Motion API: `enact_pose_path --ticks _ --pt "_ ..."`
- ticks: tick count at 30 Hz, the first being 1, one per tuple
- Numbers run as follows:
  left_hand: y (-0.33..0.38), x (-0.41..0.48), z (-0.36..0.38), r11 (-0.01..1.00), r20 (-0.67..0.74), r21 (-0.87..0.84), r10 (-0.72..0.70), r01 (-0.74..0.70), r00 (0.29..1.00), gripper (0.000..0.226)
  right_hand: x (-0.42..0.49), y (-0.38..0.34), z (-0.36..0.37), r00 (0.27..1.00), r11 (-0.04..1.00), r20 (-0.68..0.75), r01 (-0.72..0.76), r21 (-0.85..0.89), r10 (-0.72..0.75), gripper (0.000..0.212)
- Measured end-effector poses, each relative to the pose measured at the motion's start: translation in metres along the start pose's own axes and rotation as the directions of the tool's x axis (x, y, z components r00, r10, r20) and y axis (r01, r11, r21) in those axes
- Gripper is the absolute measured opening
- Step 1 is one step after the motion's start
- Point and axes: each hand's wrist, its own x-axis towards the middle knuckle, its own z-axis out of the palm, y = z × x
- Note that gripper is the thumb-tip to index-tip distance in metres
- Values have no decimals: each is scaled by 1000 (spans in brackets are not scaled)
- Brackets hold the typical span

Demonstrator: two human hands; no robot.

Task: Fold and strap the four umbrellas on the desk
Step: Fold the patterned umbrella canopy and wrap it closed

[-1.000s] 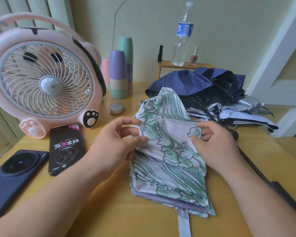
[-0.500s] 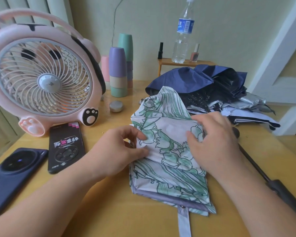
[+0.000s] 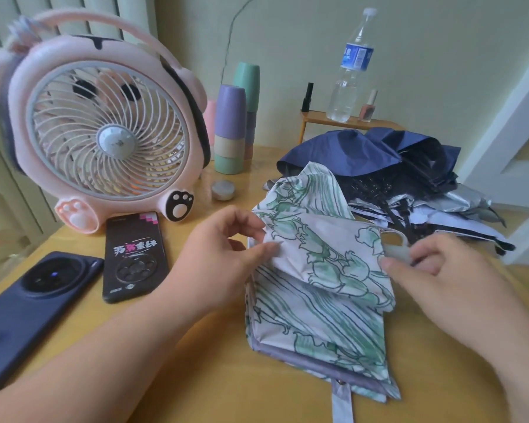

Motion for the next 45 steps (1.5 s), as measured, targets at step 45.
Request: enact_pose_path --ticks 45 --pt "11 2 3 938 70 -329 143 -113 987 44 -6 31 40 981 566 66 50 823 -183 38"
